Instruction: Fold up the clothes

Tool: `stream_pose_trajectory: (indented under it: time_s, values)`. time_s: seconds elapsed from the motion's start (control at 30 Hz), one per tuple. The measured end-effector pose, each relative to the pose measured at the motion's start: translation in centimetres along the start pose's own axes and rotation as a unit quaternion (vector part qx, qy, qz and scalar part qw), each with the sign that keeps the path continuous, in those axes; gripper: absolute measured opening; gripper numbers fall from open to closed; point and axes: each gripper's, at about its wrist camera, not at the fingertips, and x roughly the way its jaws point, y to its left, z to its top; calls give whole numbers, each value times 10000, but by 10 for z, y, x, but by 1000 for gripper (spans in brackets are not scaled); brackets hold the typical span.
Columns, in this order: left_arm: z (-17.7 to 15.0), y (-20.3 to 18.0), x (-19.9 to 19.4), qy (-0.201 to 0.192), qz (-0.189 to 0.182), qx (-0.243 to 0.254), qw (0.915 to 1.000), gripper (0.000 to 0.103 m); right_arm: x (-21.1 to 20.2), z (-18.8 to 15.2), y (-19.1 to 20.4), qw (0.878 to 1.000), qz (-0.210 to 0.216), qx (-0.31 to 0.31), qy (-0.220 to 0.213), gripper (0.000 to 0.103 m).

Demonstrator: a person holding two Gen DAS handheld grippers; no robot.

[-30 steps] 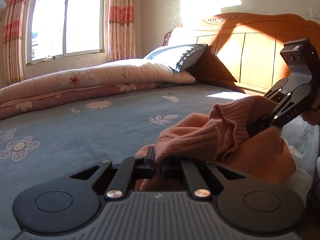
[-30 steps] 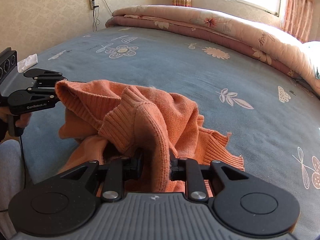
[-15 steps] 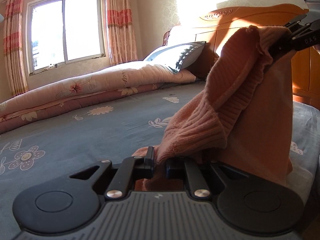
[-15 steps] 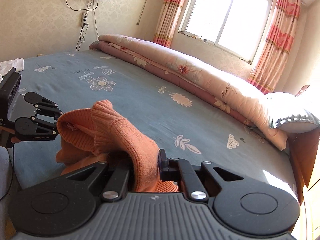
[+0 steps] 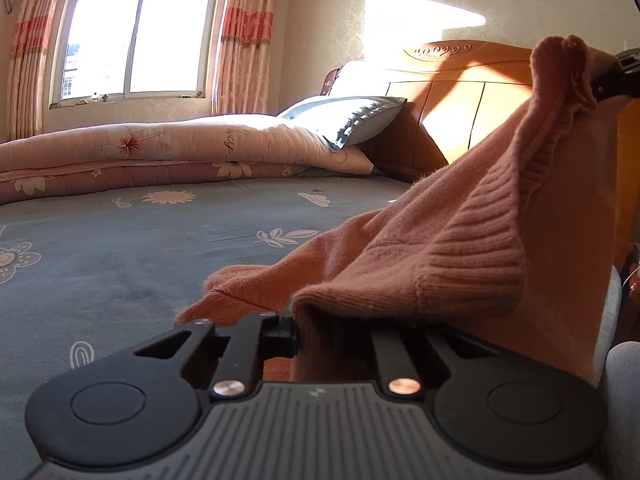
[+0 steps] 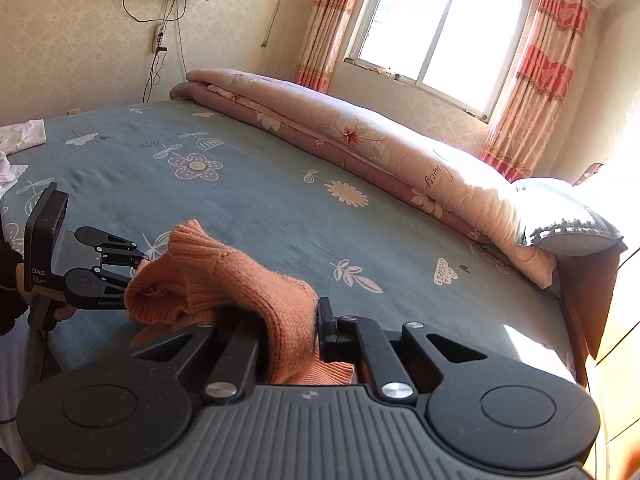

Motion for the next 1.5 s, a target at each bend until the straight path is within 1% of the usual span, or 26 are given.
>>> stream_pose_trajectory:
  time_s: [0.03,0.13,0.2,0.27,0.33,0.43,0.5,0.57,0.67,0.73,0.77,0.83,0.87,0.97,1.03,1.07,1.13,1.2,1.3,1.33,1.4,1.43,1.47,1.5]
  values:
    - [3,-1,-2,15,55,73,10000,4,0,-1,-1,10000,6,23,12,9]
    - [19,-2,-19,-41,258,195,9995,3,1,-7,-1,9999,-16,-19,138,9]
    - [32,-1,-33,-106,403,250,9988,3,5,-13,-1,9995,53,-73,303,9]
    - [45,-1,-48,-161,538,301,9980,3,14,-19,-1,9980,232,-99,579,9]
    - [58,-1,-60,-52,489,330,9982,3,24,-24,1,9950,419,-91,904,9]
    - [76,-8,-71,375,312,551,9973,3,38,-34,5,9887,677,-55,1337,9]
    - [86,-16,-79,614,261,746,9950,3,31,-25,0,9905,665,-20,1201,9]
    - [99,-21,-88,734,234,832,9936,2,22,-16,-6,9926,639,15,1033,9]
    - [121,-21,-104,713,176,729,9946,2,8,-1,-14,9951,599,67,781,9]
    - [140,-20,-116,593,223,718,9954,2,-1,9,-20,9964,572,103,613,9]
    - [151,-20,-124,467,262,722,9959,2,-5,14,-22,9970,558,120,529,9]
    - [168,-20,-140,132,314,748,9966,0,-14,24,-28,9978,531,155,360,9]
    - [180,-21,-152,-107,254,755,9968,0,-19,28,-31,9981,517,173,276,9]
    - [194,-23,-167,-326,218,963,9946,0,-29,39,-37,9985,484,245,70,9]
    - [187,-25,-163,-264,373,1000,9939,0,-26,34,-33,9980,570,247,89,9]
    - [179,-23,-158,-149,292,915,9953,5,-23,31,-30,9977,616,244,102,9]
    - [155,-23,-145,136,251,745,9968,6,-16,28,-20,9978,627,147,166,9]
    - [125,-27,-135,401,260,694,9964,6,-11,26,-13,9976,657,94,212,9]
    - [73,-40,-120,847,80,684,9940,6,-10,33,-8,9971,729,106,191,9]
    - [55,-48,-116,921,8,732,9931,8,-9,35,-7,9971,724,99,194,9]
    - [25,-64,-111,1013,-104,944,9903,14,-8,41,-6,9972,708,84,205,9]
    - [12,-73,-109,1037,-144,1102,9884,26,-7,43,-5,9973,699,76,211,9]
    - [-1,-86,-106,1052,-168,1316,9856,41,-6,46,-4,9974,691,69,217,9]
    - [-14,-98,-103,1056,-172,1550,9821,48,-5,47,-3,9974,683,65,221,9]
